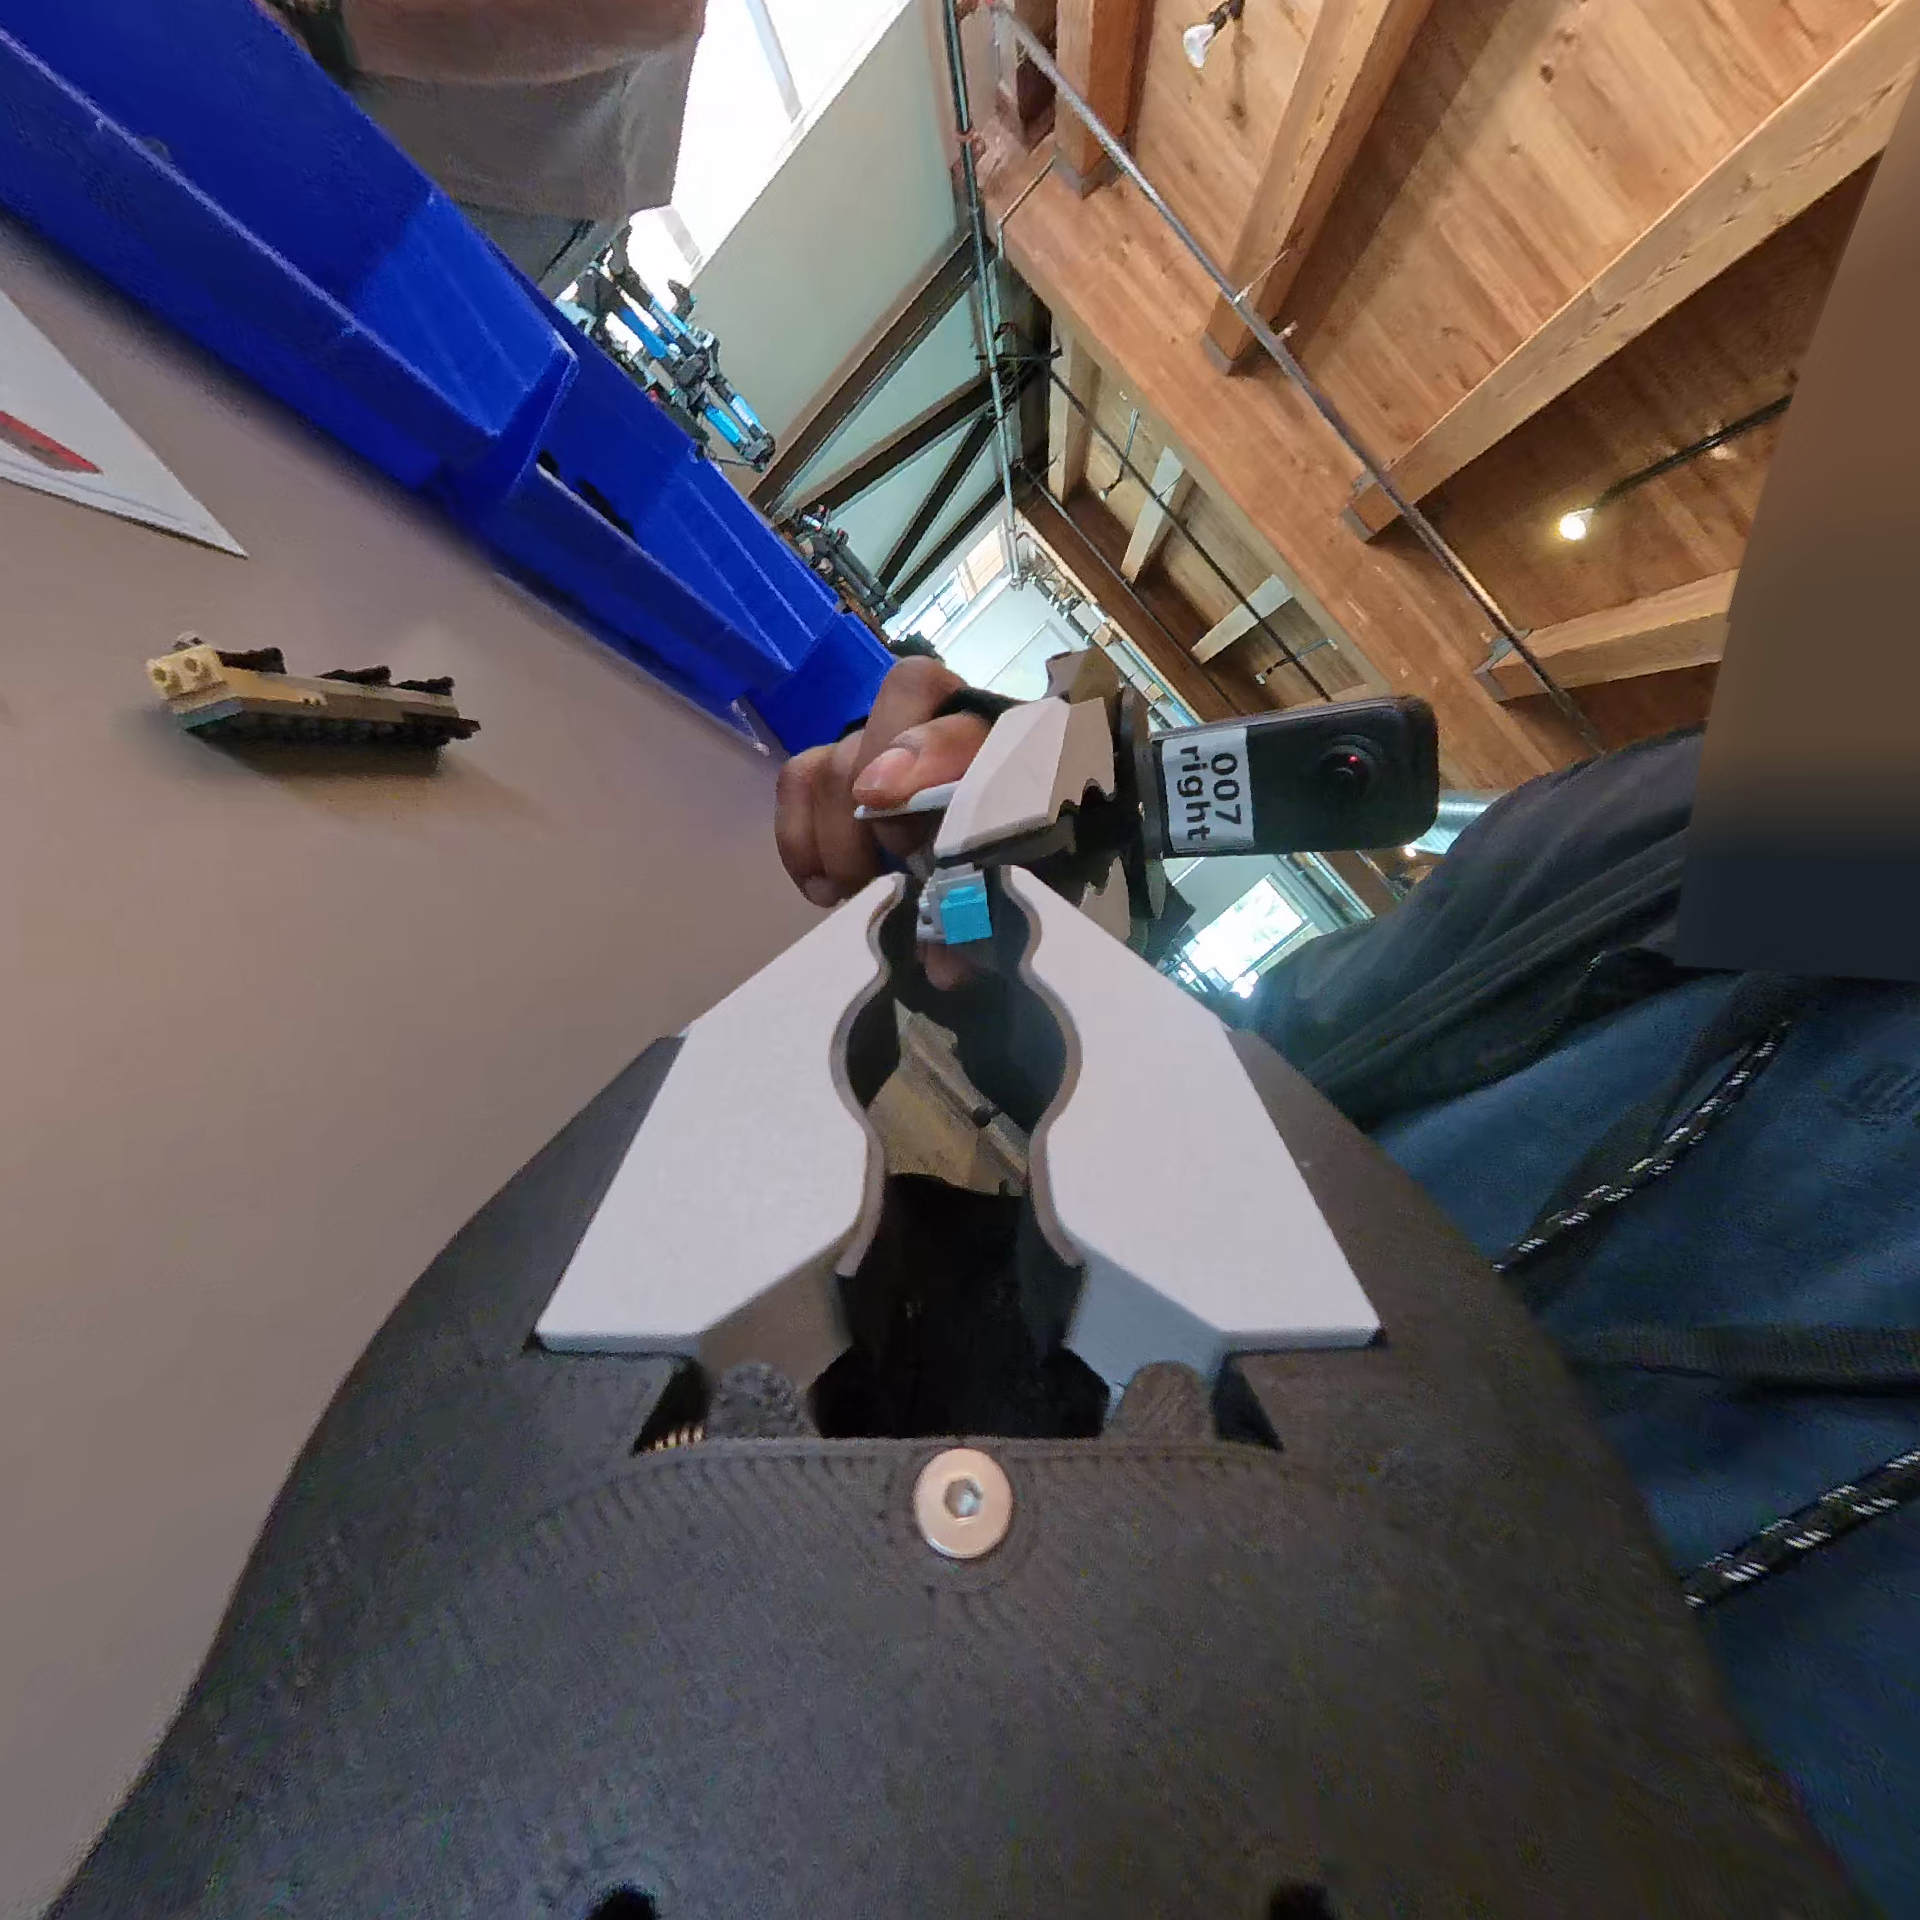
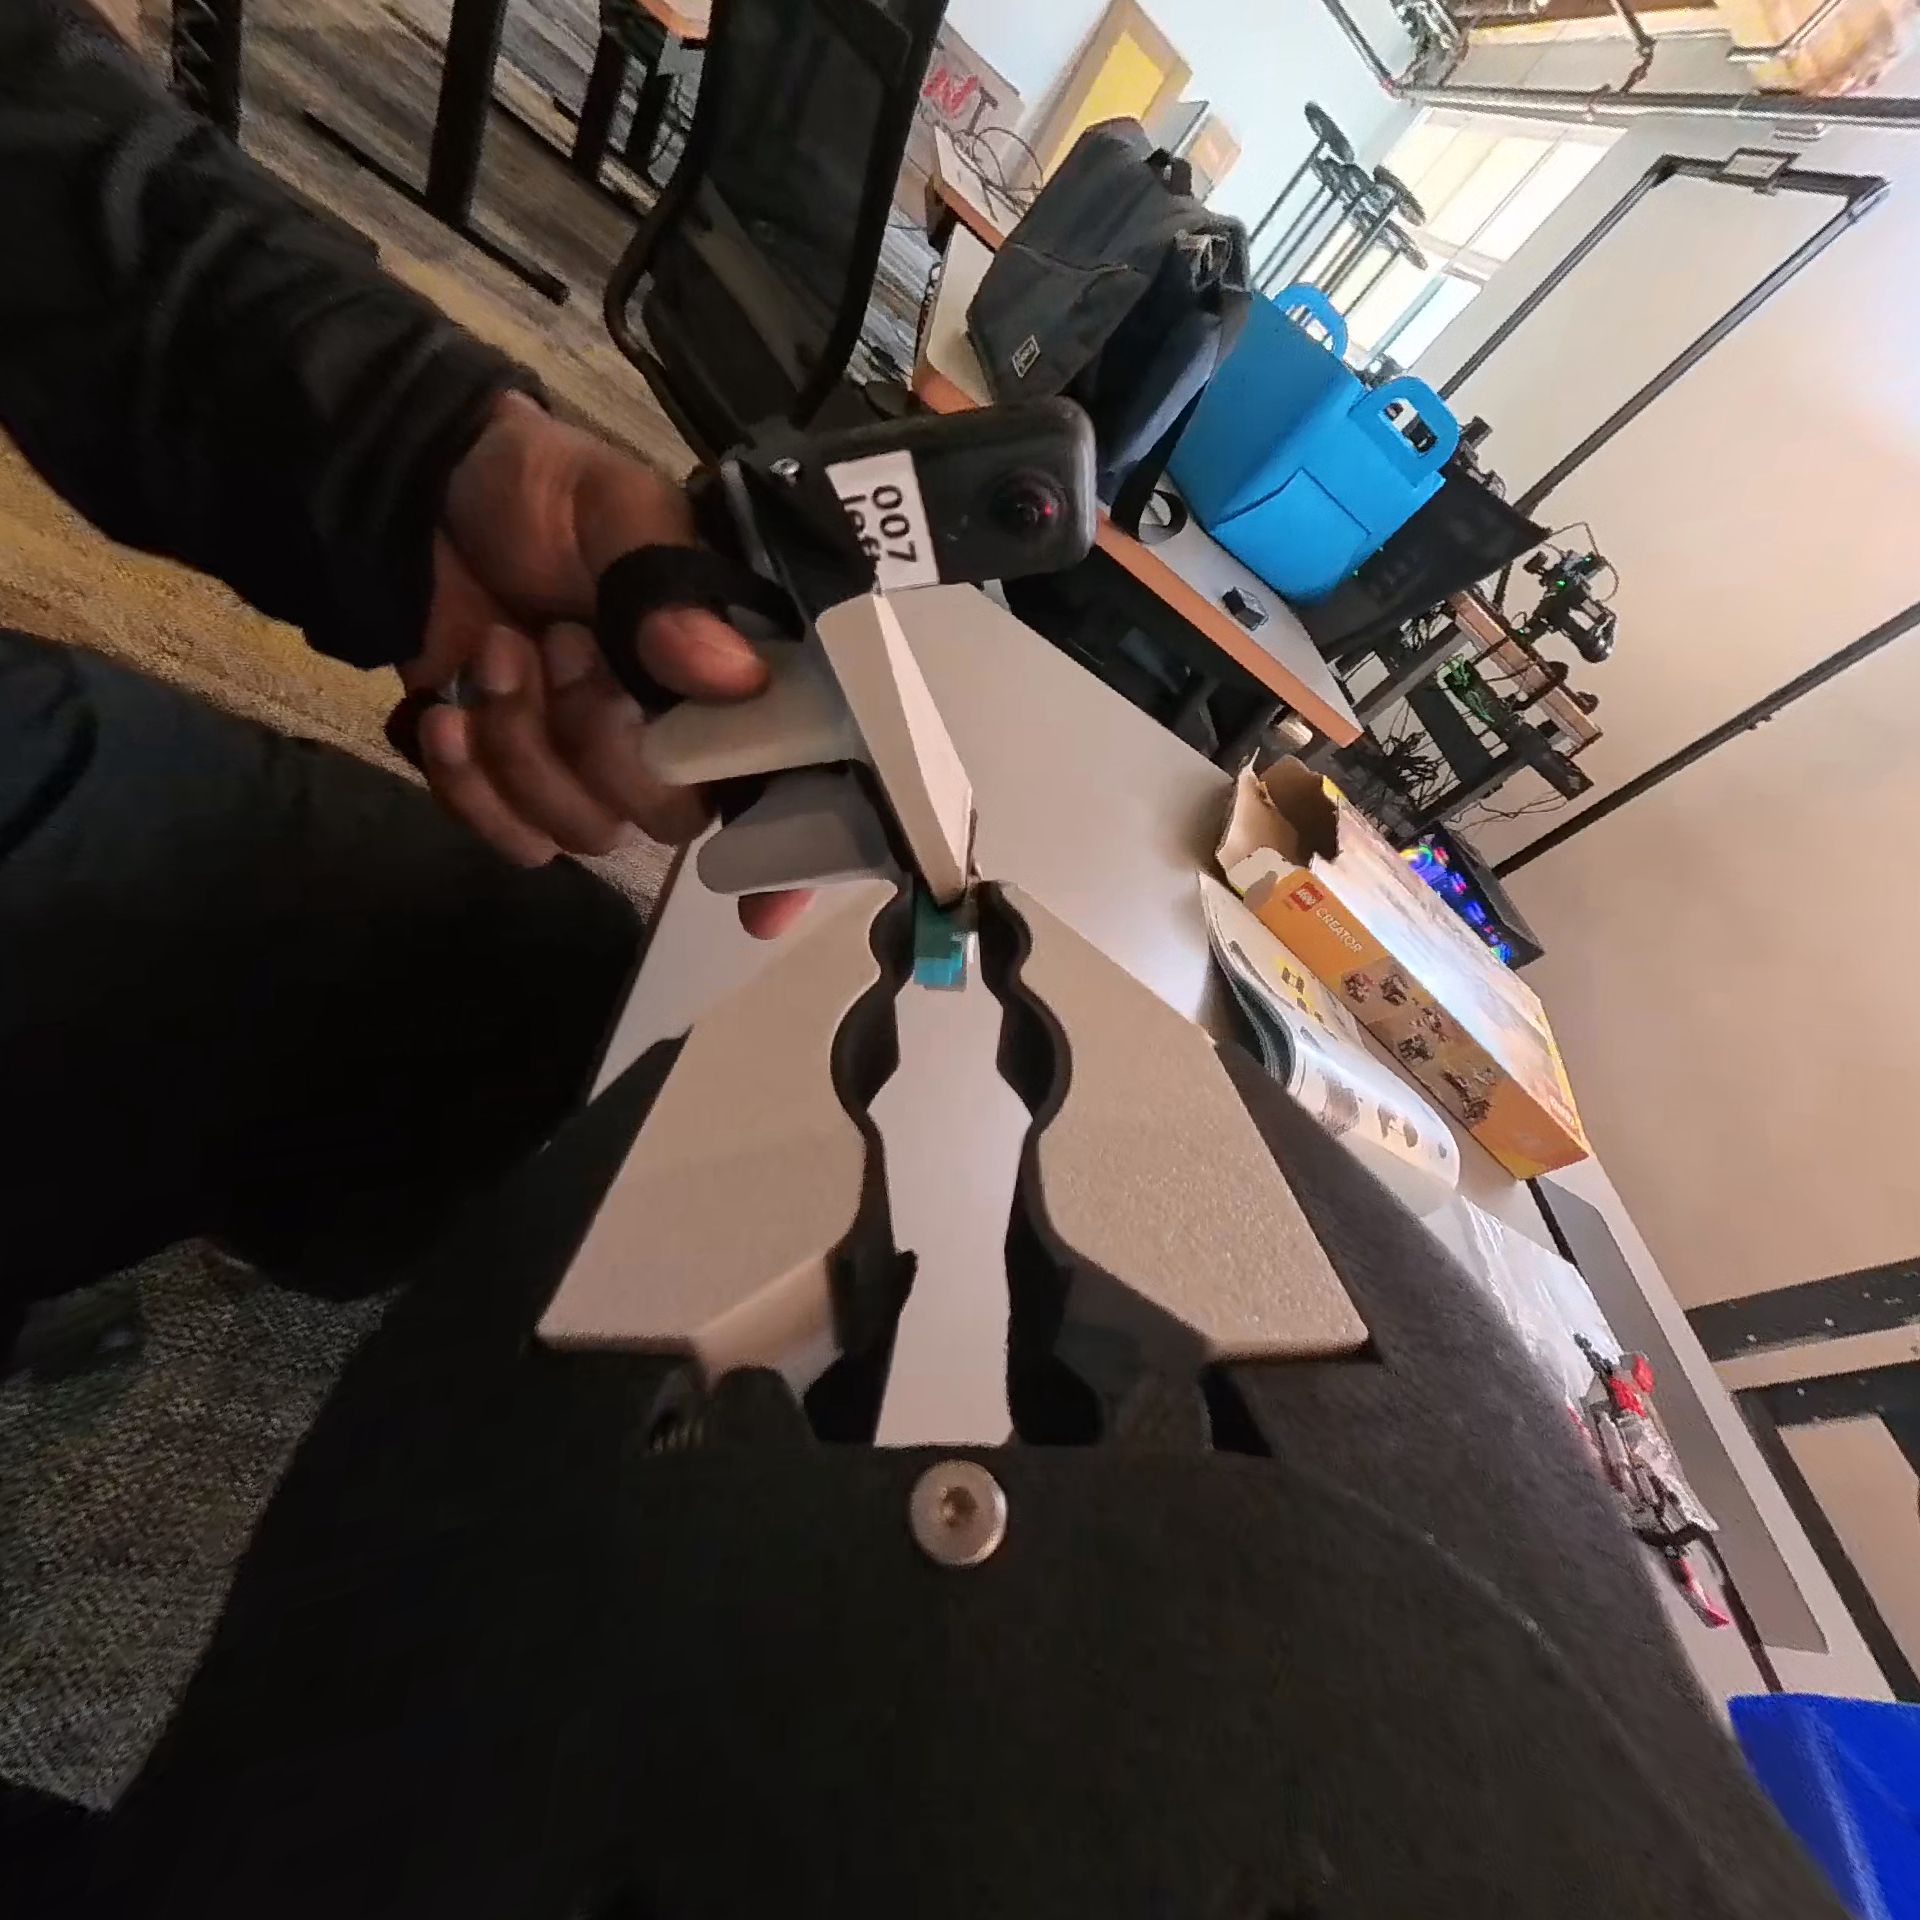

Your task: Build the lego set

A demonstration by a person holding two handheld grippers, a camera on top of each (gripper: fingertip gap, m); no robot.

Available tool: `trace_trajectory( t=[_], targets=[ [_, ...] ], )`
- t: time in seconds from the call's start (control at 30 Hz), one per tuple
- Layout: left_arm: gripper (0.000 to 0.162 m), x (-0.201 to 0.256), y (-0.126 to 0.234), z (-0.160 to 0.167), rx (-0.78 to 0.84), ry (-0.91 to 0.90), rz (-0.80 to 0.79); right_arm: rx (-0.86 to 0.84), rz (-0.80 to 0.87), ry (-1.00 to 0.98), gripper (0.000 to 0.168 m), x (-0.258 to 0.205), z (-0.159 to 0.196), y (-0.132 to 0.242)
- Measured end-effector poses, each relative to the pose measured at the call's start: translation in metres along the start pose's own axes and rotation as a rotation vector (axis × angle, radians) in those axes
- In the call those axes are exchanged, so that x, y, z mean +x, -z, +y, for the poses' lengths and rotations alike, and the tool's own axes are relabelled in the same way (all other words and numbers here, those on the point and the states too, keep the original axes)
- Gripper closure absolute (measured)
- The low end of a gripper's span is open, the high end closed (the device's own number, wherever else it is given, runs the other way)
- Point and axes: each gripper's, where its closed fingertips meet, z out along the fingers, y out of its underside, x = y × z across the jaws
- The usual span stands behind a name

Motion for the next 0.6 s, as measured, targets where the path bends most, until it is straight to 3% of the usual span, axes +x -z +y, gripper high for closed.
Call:
trace_trajectory(
  t=[0.17,0.27,0.43,0.6],
  targets=[
    [0.151,-0.018,0.0,-0.005,-0.012,-0.028,-0.09,-0.008,-0.024,-0.042,0.156,0.007,0.016,-0.007],
    [0.152,-0.028,0.007,-0.024,0.068,-0.021,-0.136,-0.047,-0.029,-0.109,0.143,0.029,0.038,-0.008],
    [0.151,-0.04,0.017,-0.05,0.105,-0.14,-0.262,-0.268,-0.023,-0.263,0.143,0.075,0.095,-0.006],
    [0.151,-0.044,0.009,-0.072,0.074,-0.29,-0.354,-0.509,-0.125,-0.362,0.143,0.08,0.136,-0.025]
  ],
)
